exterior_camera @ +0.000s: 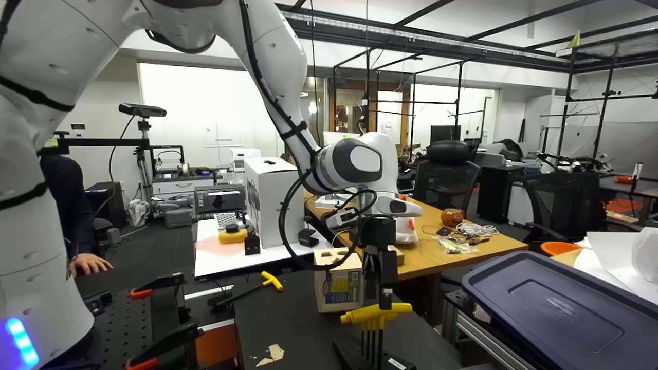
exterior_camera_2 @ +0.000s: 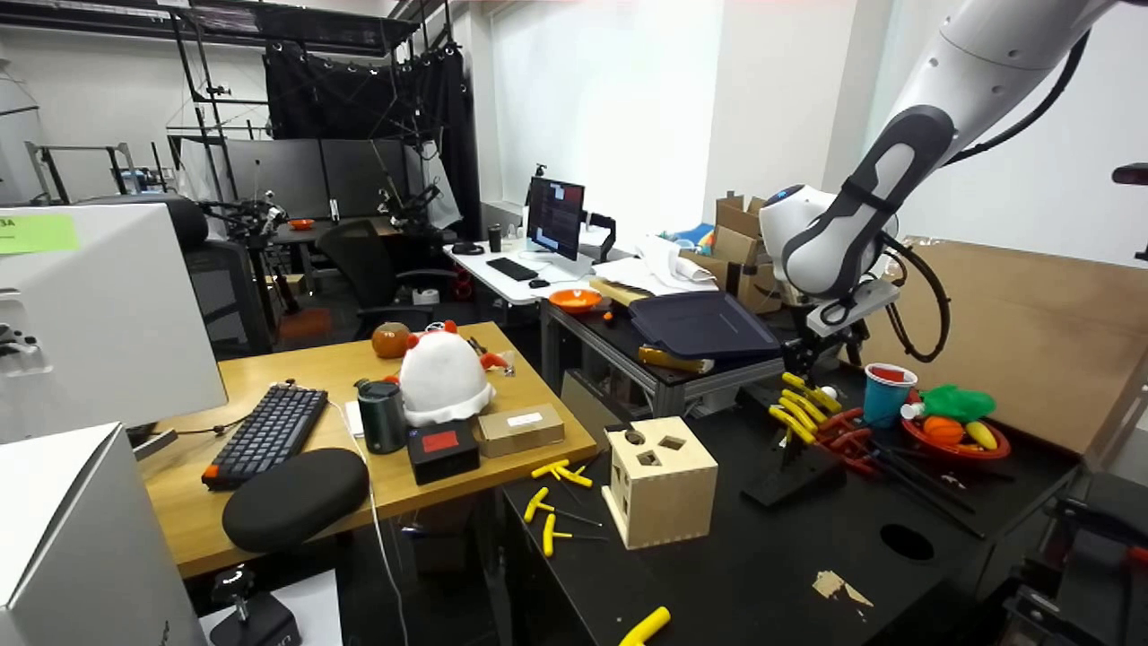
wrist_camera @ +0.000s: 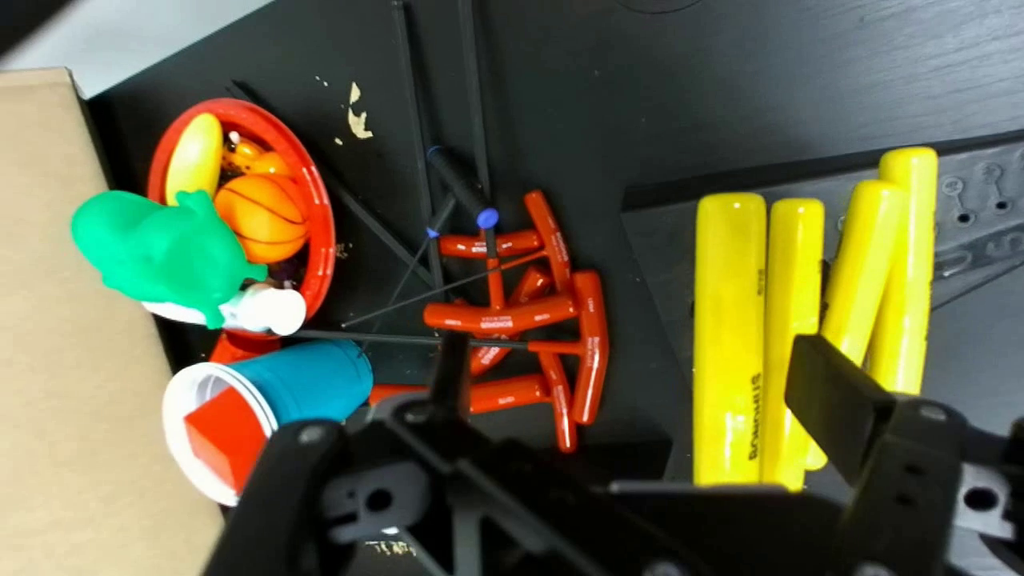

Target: Pick up the yellow object tool and put it among the other yellow tools

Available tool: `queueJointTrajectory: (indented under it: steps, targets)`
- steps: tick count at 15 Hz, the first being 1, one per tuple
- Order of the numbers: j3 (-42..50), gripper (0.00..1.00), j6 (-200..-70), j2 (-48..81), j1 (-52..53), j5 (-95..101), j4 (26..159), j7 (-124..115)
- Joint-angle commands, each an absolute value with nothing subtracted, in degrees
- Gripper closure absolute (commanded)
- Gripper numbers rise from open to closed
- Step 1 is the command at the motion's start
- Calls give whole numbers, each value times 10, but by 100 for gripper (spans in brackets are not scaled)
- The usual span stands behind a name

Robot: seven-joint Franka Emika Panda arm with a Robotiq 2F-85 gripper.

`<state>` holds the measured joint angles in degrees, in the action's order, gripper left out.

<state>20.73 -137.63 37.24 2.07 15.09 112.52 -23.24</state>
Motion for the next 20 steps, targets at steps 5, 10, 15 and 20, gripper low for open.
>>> queueJointTrajectory:
  steps: [5,10,15,20]
  targets:
    - [206,0,-1284,385,-19,137,1053,-271]
    - [185,0,-1257,405,-31,128,1054,-257]
    - [168,0,-1245,423,-30,113,1050,-255]
    - [182,0,-1280,416,-21,132,1058,-267]
